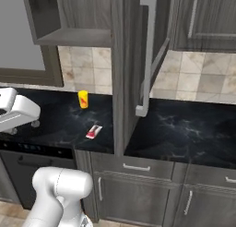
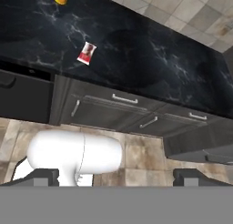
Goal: Pick the canned food and bar from the counter and place them in the cabinets closest to them.
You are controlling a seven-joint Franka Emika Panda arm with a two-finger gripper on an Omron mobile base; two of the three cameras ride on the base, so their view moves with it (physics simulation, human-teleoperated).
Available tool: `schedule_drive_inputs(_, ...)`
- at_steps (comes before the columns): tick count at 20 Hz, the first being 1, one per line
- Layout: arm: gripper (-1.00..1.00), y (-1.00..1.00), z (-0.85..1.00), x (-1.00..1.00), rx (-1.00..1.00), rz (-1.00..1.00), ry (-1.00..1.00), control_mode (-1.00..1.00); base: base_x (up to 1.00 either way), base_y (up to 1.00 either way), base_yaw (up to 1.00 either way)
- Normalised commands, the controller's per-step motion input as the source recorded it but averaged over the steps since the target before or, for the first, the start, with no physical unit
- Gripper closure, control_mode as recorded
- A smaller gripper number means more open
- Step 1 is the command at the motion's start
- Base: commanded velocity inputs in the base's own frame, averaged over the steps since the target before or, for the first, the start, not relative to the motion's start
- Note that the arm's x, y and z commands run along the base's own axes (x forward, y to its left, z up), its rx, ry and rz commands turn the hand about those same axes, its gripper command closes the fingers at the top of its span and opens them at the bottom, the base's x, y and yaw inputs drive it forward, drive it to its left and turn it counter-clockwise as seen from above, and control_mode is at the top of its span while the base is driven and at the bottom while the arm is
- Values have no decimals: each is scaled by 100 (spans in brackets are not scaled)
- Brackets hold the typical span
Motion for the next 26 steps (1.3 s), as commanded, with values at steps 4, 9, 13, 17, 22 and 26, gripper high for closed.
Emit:
schedule_drive_inputs(4, -100, 0, 0, 0, 0, 0, 0, 100, 48, -8, 0)
schedule_drive_inputs(9, -100, 0, 0, 0, 0, 0, 0, 100, 48, -7, 0)
schedule_drive_inputs(13, -100, 0, 0, 0, 0, 0, 0, 100, 43, -5, 0)
schedule_drive_inputs(17, -100, 0, 0, 0, 0, 0, 0, 100, 40, -4, 0)
schedule_drive_inputs(22, -100, 0, 0, 0, 0, 0, 0, 100, 28, -2, 0)
schedule_drive_inputs(26, -100, 0, 0, 0, 0, 0, 0, 100, 29, -2, 0)
